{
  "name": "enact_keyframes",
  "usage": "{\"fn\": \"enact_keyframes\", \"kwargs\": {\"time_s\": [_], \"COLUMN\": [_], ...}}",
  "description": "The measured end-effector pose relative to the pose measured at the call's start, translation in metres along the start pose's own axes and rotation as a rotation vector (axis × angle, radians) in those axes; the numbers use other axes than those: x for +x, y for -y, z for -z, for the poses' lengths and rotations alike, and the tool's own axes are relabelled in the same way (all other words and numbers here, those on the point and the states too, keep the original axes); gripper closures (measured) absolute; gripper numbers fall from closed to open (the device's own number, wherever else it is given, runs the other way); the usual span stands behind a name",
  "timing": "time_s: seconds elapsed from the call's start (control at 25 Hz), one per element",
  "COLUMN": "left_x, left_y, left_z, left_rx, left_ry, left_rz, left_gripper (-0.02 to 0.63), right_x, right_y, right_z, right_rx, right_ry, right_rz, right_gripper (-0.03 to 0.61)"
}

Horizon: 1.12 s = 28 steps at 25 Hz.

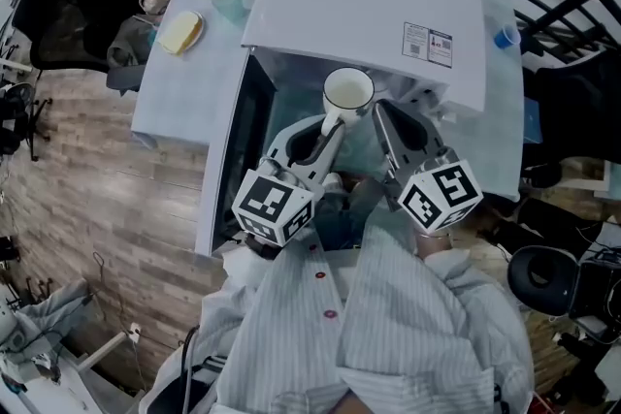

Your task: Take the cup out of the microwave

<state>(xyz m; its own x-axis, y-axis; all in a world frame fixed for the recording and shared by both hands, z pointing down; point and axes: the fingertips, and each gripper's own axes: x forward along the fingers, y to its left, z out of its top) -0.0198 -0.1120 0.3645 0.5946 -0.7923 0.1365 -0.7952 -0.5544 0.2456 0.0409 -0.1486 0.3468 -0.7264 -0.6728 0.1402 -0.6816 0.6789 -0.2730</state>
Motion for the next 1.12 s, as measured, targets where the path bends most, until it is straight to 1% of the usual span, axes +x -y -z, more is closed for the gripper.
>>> {"fn": "enact_keyframes", "kwargs": {"time_s": [0.16, 0.56, 1.12], "left_x": [-0.002, -0.006, -0.007], "left_y": [0.004, 0.011, 0.007], "left_z": [-0.006, -0.018, -0.026], "left_rx": [0.004, 0.014, 0.017], "left_ry": [0.011, 0.037, 0.05], "left_rz": [0.012, 0.023, 0.006], "left_gripper": [0.545, 0.545, 0.545], "right_x": [-0.003, -0.006, -0.006], "right_y": [-0.002, -0.005, -0.008], "right_z": [-0.005, -0.002, -0.007], "right_rx": [-0.011, -0.013, -0.026], "right_ry": [0.007, 0.0, 0.009], "right_rz": [-0.001, -0.008, -0.018], "right_gripper": [0.541, 0.542, 0.543]}}
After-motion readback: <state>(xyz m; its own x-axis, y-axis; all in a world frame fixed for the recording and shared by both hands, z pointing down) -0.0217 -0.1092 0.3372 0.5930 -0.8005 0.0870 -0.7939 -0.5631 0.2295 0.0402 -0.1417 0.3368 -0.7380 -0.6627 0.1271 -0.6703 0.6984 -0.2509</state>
